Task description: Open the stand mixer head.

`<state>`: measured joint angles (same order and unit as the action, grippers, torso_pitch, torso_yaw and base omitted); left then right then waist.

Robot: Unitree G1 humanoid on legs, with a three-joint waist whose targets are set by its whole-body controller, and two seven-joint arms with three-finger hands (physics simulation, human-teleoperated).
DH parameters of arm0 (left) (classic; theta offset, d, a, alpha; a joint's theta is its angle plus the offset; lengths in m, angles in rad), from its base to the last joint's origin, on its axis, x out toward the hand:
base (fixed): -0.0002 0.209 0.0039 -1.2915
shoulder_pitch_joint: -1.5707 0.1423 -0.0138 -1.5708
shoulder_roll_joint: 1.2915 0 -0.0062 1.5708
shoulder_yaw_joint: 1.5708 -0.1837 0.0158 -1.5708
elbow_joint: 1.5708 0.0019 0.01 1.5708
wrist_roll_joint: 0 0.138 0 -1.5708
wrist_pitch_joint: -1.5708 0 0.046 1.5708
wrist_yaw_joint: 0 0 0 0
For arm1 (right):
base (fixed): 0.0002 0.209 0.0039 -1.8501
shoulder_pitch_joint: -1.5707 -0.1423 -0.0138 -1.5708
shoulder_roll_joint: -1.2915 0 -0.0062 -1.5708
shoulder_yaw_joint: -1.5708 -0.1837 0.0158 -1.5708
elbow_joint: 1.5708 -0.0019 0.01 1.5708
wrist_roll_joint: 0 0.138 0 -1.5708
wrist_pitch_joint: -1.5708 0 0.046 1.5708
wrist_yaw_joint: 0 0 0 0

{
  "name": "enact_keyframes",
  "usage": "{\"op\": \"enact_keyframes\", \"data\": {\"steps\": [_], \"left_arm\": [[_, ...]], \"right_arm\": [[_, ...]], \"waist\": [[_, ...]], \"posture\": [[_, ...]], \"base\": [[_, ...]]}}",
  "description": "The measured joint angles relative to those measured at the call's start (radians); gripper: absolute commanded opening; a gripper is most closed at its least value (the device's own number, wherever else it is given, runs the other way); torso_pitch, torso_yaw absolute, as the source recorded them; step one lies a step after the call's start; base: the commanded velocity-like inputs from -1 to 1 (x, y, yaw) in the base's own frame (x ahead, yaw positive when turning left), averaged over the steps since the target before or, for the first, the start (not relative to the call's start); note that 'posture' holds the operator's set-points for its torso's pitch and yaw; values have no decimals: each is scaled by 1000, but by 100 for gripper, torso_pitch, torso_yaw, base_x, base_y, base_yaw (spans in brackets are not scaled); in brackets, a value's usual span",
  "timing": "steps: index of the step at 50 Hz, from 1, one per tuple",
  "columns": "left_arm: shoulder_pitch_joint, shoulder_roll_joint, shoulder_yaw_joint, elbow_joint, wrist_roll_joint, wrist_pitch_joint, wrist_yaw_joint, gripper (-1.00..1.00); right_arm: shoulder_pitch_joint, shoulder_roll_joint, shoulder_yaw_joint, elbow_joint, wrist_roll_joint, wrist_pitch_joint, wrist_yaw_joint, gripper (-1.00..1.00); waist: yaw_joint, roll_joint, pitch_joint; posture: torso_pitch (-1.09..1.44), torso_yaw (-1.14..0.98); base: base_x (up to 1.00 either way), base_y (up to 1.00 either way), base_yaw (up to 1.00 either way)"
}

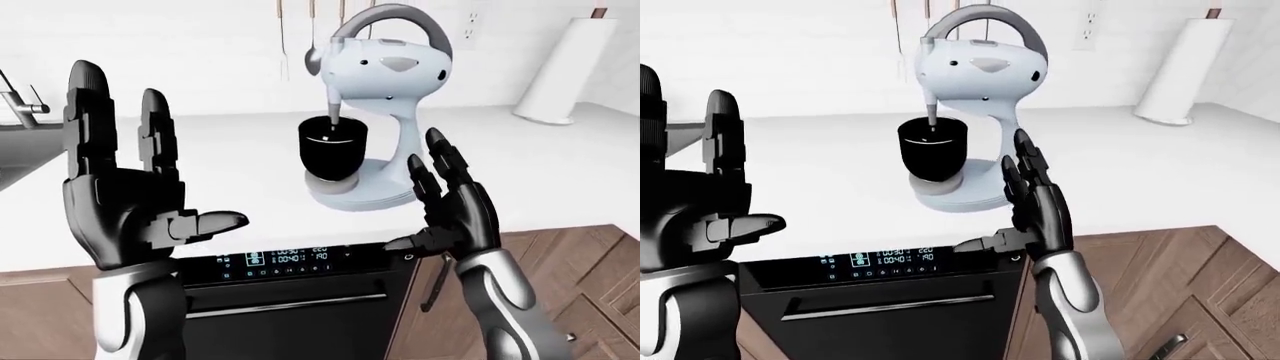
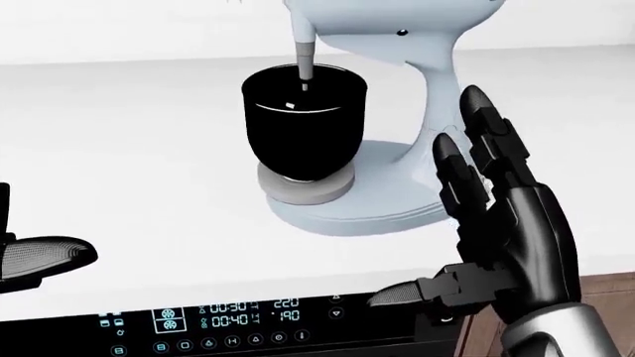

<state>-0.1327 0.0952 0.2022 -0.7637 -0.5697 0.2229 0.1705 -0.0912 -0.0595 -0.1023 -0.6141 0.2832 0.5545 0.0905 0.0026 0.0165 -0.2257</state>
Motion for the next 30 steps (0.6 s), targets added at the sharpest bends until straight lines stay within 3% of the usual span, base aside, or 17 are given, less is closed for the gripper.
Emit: {"op": "enact_keyframes", "data": {"steps": [14,30], "left_arm": [[1,-1,-1,2,3,-2,-1,100],[0,2,5,-1,1,1,3,100]], "right_arm": [[15,-6,-26,38,-13,-36,6,100],[-3,-8,-18,112,-16,-72,19,100]], "waist": [[0,0,1],[0,3,4]], "posture": [[-26,0],[-26,0]], "base": [[0,0,0],[0,0,0]]}}
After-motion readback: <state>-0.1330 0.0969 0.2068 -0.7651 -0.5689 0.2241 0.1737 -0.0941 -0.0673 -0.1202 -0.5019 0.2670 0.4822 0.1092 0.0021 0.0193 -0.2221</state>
